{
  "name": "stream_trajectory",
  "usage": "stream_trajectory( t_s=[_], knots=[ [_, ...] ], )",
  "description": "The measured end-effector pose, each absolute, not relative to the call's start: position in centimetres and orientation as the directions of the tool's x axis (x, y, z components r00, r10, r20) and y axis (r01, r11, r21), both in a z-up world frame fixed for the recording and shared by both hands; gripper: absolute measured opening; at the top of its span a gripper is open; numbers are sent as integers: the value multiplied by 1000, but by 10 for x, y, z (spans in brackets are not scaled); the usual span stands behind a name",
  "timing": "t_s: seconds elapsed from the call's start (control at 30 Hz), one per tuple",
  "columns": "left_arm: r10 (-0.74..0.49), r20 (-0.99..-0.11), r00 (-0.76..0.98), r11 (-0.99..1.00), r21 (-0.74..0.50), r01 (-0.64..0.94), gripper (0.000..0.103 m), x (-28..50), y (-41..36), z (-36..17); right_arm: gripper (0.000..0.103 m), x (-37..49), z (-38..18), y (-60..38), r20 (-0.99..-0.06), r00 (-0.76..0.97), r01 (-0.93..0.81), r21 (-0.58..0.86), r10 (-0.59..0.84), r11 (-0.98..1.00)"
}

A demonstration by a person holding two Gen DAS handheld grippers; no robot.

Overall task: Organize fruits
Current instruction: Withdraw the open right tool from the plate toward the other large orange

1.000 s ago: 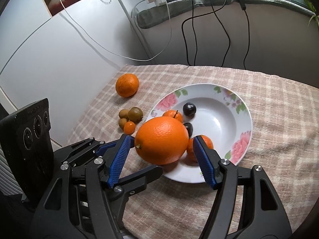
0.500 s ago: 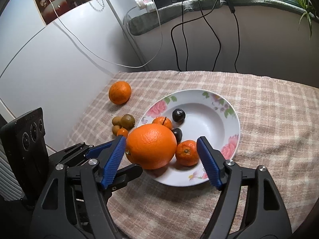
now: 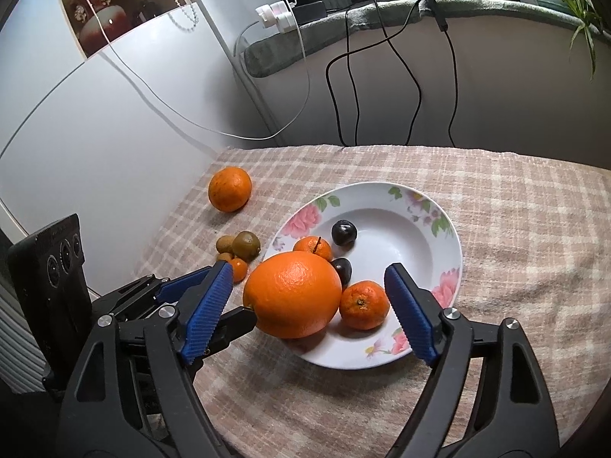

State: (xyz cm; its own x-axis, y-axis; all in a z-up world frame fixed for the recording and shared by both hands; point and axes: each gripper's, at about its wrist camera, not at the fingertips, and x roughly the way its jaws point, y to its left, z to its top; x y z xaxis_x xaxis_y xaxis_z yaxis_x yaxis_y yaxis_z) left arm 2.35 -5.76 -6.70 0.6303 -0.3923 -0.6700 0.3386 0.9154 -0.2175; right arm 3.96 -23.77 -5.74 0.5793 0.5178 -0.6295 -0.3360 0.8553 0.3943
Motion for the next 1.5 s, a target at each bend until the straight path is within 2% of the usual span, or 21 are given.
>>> stream_trajectory(
  t_s=[0.23,0.87,1.5],
  knots=[
    [-397,-656,642,914,-221,339,73,25,-50,-67,84,44,-56,-237,-612,599,-328,401,516,856],
    [-323,-656,682,946,-217,240,73,34,-8,-71,84,57,-54,-211,-631,589,-365,350,505,863],
    [-236,-663,710,970,-202,134,73,34,42,-83,84,71,-50,-169,-658,531,-495,271,534,826]
  ],
)
